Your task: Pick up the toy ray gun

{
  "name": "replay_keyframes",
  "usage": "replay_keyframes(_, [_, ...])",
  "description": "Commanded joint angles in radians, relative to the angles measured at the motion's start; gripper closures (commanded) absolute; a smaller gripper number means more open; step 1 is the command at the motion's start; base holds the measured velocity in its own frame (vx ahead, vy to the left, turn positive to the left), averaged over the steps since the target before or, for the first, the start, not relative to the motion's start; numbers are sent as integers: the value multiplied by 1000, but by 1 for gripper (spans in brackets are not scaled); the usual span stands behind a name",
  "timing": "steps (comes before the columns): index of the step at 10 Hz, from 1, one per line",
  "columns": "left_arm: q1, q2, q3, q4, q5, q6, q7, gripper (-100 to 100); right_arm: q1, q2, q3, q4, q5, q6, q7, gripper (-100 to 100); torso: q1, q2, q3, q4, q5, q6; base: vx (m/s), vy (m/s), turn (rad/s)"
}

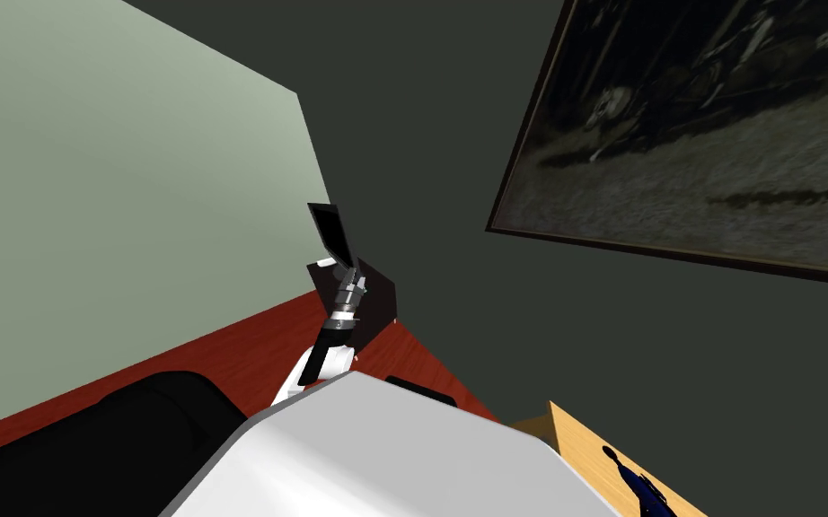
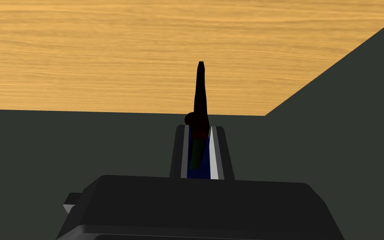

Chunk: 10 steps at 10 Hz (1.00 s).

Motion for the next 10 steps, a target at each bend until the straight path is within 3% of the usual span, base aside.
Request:
replay_keyframes(1, [0,0,0,0,0,0,0,0,24,4,-7,-32,1,-2,18,100,0,0,0,0,0,0,110,-38,-124])
replay_keyframes(2, [0,0,0,0,0,0,0,0,58,10,-16,-68,3,-4,42,100,1,0,0,1,0,-2,112,-30,-149])
replay_keyframes(5, [0,0,0,0,0,0,0,0,93,16,-26,-117,5,-6,65,100,2,1,1,0,1,-1,87,-19,-124])
replay_keyframes(7, [0,0,0,0,0,0,0,0,162,29,-45,-190,9,-10,113,100,2,1,1,1,1,-2,133,-39,-222])
replay_keyframes(9, [0,0,0,0,0,0,0,0,159,30,-43,-194,9,-6,109,100,3,0,0,1,1,-4,71,-9,-49])
replay_keyframes(10, [0,0,0,0,0,0,0,0,159,30,-42,-197,9,-4,111,0,3,3,2,1,1,-4,9,0,3])
